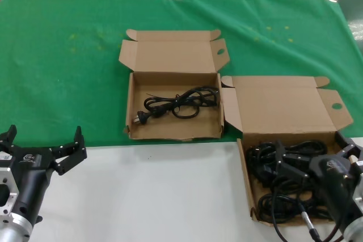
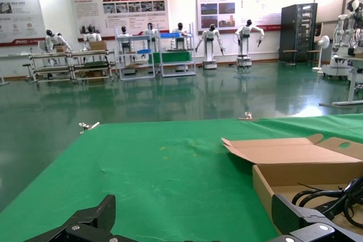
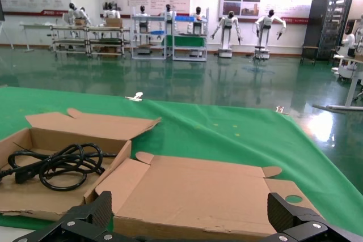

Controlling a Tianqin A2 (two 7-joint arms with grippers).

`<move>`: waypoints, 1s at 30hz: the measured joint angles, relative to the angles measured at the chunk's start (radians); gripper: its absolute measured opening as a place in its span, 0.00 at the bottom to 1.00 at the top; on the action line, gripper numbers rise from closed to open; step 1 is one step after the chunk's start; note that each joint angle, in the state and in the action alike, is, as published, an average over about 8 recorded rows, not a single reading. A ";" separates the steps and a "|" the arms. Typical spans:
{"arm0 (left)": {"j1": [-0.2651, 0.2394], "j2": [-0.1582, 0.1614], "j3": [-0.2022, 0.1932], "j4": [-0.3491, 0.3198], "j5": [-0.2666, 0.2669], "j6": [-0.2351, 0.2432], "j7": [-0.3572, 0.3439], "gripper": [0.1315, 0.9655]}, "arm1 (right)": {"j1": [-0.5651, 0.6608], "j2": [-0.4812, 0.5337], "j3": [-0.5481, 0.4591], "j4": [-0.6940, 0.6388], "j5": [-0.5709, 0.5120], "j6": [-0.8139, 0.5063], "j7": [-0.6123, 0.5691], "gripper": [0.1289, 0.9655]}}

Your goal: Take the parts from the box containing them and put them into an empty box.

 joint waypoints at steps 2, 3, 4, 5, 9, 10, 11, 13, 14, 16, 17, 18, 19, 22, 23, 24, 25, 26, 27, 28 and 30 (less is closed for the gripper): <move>0.000 0.000 0.000 0.000 0.000 0.000 0.000 1.00 | 0.000 0.000 0.000 0.000 0.000 0.000 0.000 1.00; 0.000 0.000 0.000 0.000 0.000 0.000 0.000 1.00 | 0.000 0.000 0.000 0.000 0.000 0.000 0.000 1.00; 0.000 0.000 0.000 0.000 0.000 0.000 0.000 1.00 | 0.000 0.000 0.000 0.000 0.000 0.000 0.000 1.00; 0.000 0.000 0.000 0.000 0.000 0.000 0.000 1.00 | 0.000 0.000 0.000 0.000 0.000 0.000 0.000 1.00; 0.000 0.000 0.000 0.000 0.000 0.000 0.000 1.00 | 0.000 0.000 0.000 0.000 0.000 0.000 0.000 1.00; 0.000 0.000 0.000 0.000 0.000 0.000 0.000 1.00 | 0.000 0.000 0.000 0.000 0.000 0.000 0.000 1.00; 0.000 0.000 0.000 0.000 0.000 0.000 0.000 1.00 | 0.000 0.000 0.000 0.000 0.000 0.000 0.000 1.00; 0.000 0.000 0.000 0.000 0.000 0.000 0.000 1.00 | 0.000 0.000 0.000 0.000 0.000 0.000 0.000 1.00; 0.000 0.000 0.000 0.000 0.000 0.000 0.000 1.00 | 0.000 0.000 0.000 0.000 0.000 0.000 0.000 1.00; 0.000 0.000 0.000 0.000 0.000 0.000 0.000 1.00 | 0.000 0.000 0.000 0.000 0.000 0.000 0.000 1.00; 0.000 0.000 0.000 0.000 0.000 0.000 0.000 1.00 | 0.000 0.000 0.000 0.000 0.000 0.000 0.000 1.00; 0.000 0.000 0.000 0.000 0.000 0.000 0.000 1.00 | 0.000 0.000 0.000 0.000 0.000 0.000 0.000 1.00; 0.000 0.000 0.000 0.000 0.000 0.000 0.000 1.00 | 0.000 0.000 0.000 0.000 0.000 0.000 0.000 1.00; 0.000 0.000 0.000 0.000 0.000 0.000 0.000 1.00 | 0.000 0.000 0.000 0.000 0.000 0.000 0.000 1.00; 0.000 0.000 0.000 0.000 0.000 0.000 0.000 1.00 | 0.000 0.000 0.000 0.000 0.000 0.000 0.000 1.00; 0.000 0.000 0.000 0.000 0.000 0.000 0.000 1.00 | 0.000 0.000 0.000 0.000 0.000 0.000 0.000 1.00; 0.000 0.000 0.000 0.000 0.000 0.000 0.000 1.00 | 0.000 0.000 0.000 0.000 0.000 0.000 0.000 1.00; 0.000 0.000 0.000 0.000 0.000 0.000 0.000 1.00 | 0.000 0.000 0.000 0.000 0.000 0.000 0.000 1.00; 0.000 0.000 0.000 0.000 0.000 0.000 0.000 1.00 | 0.000 0.000 0.000 0.000 0.000 0.000 0.000 1.00; 0.000 0.000 0.000 0.000 0.000 0.000 0.000 1.00 | 0.000 0.000 0.000 0.000 0.000 0.000 0.000 1.00; 0.000 0.000 0.000 0.000 0.000 0.000 0.000 1.00 | 0.000 0.000 0.000 0.000 0.000 0.000 0.000 1.00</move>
